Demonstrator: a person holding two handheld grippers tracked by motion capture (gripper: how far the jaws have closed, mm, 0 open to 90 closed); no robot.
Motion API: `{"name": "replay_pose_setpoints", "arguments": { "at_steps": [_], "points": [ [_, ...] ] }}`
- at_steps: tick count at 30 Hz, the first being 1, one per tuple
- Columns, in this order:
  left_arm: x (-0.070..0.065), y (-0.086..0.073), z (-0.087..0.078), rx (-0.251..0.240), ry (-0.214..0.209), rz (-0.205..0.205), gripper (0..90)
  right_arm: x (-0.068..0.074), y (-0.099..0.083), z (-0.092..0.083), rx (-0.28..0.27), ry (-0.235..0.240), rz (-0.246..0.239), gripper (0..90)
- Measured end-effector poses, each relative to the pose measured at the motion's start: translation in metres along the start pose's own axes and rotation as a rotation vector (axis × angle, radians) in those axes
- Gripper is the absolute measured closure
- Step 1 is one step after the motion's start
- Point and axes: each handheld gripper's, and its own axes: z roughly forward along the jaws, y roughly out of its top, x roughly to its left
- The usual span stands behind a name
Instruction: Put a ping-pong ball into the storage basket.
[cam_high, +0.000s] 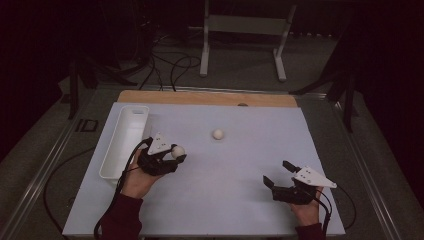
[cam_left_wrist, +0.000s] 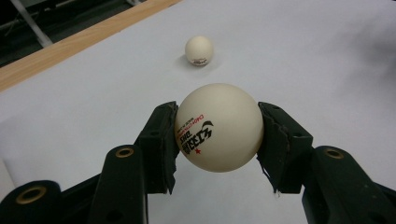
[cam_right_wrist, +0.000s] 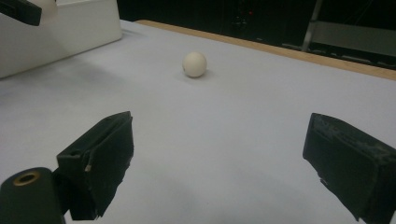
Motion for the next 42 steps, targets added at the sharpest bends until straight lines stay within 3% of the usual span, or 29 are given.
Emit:
{"name": "replay_pose_setpoints", "arguments": {
  "at_steps": [24, 42],
  "points": [
    [0.006, -0.002, -0.02, -0.055, 0.006, -0.025, 50.8, 0.002, 0.0, -0.001, 0.002, 0.004, -0.013, 8.5],
    [0.017, -0.003, -0.035, -0.066, 0.016, -0.021, 50.8, 0.004, -0.002, 0.001, 0.014, 0.009, -0.023, 8.5]
  ]
}}
